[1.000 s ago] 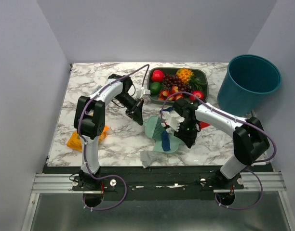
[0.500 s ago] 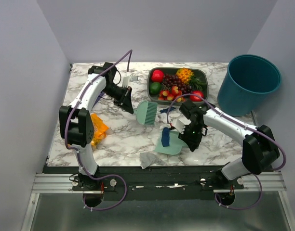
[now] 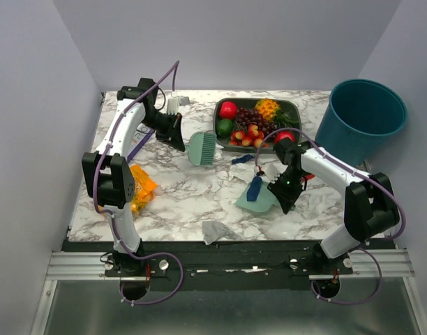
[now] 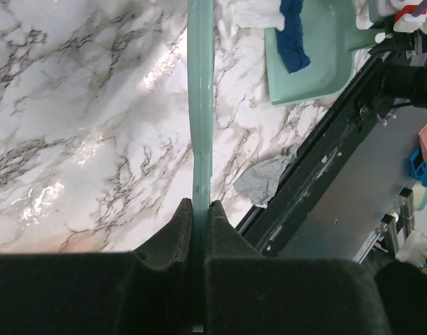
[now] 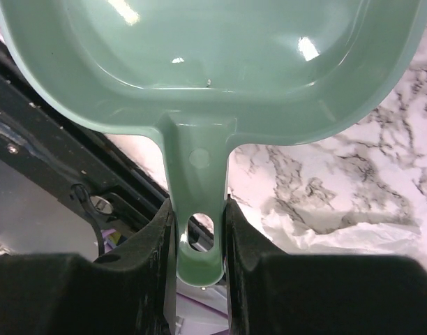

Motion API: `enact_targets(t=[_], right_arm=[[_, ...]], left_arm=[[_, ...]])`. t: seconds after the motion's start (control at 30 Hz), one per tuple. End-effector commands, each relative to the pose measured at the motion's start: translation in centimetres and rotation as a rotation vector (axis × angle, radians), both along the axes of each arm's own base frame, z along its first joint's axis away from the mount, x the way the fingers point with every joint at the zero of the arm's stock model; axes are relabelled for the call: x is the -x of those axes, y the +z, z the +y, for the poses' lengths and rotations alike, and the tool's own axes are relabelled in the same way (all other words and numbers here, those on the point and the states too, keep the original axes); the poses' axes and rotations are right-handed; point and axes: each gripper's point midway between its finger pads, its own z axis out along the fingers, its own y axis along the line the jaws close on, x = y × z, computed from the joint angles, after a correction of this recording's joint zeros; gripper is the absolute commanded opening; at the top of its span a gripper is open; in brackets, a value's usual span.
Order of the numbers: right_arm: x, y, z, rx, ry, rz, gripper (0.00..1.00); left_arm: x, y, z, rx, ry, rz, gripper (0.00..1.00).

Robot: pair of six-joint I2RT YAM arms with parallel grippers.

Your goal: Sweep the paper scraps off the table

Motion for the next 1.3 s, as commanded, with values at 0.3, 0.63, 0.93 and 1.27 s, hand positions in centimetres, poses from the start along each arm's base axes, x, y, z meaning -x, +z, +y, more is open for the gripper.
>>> enact_targets(t=[0.3, 0.63, 0.93, 1.27], right_arm=[[1.5, -0.3, -3.4, 0.131, -0.009, 0.002, 0.0], [0.1, -1.0, -4.5, 0.178, -0.061, -0.011, 0.01], [-3.4, -1.2, -4.8, 0.226, -0.073, -0.063, 0.0], [-7.5, -1.9, -3.7, 0.234, -0.047, -0.082, 0.01]], left_arm=[[5.4, 0.3, -2.5, 0.294, 0.017, 0.413, 0.0], [5.0, -3.6, -1.2, 0.131, 0.007, 0.407, 0.0], [1.6, -6.8, -1.3, 0.084, 0.067, 0.42, 0.0], [-0.1, -9.4, -3.3, 0.076, 0.035, 0.44, 0.0]])
